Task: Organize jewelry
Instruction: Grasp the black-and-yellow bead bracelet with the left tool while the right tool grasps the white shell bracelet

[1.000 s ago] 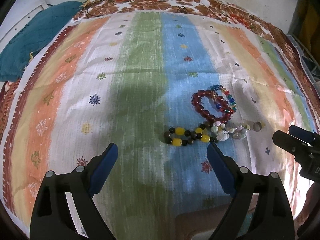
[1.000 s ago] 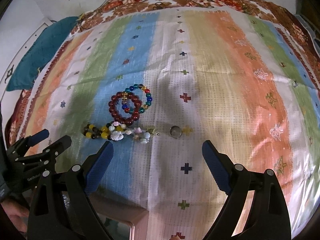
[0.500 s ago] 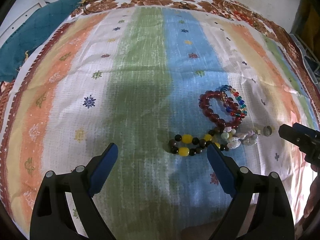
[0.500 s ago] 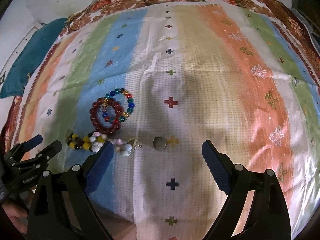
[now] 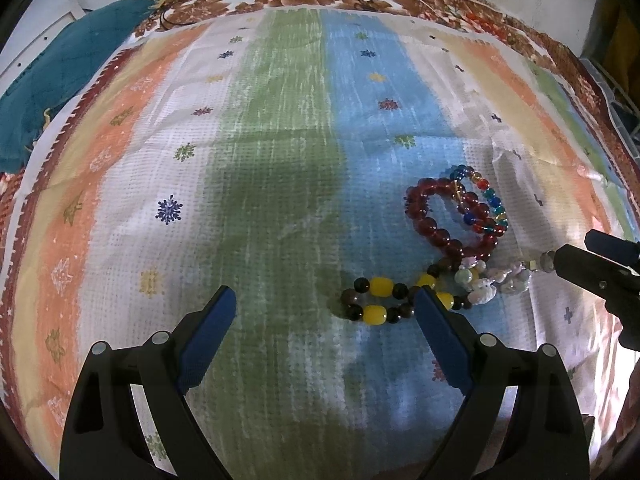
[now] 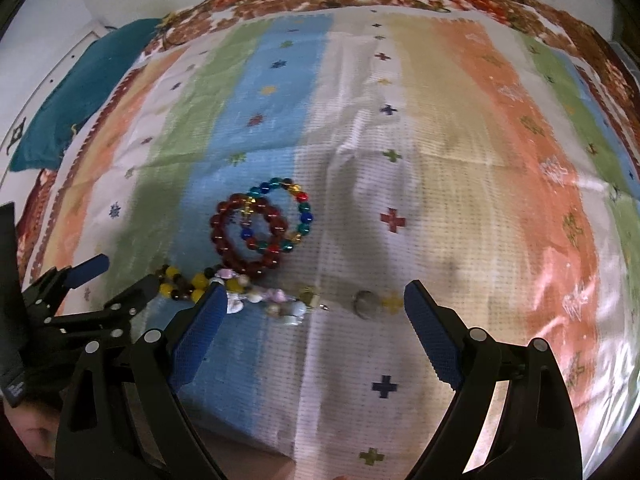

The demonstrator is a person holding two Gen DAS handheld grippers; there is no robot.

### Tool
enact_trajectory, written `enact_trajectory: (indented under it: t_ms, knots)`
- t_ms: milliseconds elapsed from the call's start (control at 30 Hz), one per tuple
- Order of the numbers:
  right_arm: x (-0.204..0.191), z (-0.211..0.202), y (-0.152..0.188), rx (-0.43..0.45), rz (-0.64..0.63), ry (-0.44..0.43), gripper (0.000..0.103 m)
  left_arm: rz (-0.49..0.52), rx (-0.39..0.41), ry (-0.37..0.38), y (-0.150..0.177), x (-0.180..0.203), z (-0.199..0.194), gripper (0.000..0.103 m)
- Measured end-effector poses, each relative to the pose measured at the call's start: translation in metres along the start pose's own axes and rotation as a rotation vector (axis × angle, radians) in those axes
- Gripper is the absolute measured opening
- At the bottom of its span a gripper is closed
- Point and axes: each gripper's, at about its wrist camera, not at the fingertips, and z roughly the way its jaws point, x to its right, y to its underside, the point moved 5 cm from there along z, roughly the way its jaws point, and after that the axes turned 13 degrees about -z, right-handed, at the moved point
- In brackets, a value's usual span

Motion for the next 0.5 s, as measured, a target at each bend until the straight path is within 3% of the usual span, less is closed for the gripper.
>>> enact_trajectory:
  t_ms: [300, 467, 500]
  knots:
    - [-0.011, 0.009, 0.000, -0.017, -0.051, -0.035, 0.090, -0.035, -0.034, 0.016, -0.001, -0.006, 0.012, 0.088]
    - [-0.013, 0.014, -0.002, -0.027, -0.069, -0.052, 0.090, -0.046, -0.059, 0.028, -0.001, -0.010, 0.019, 0.081]
    - [-0.014, 0.014, -0.002, -0.028, -0.076, -0.055, 0.083, -0.052, -0.062, 0.031, -0.001, -0.010, 0.020, 0.081]
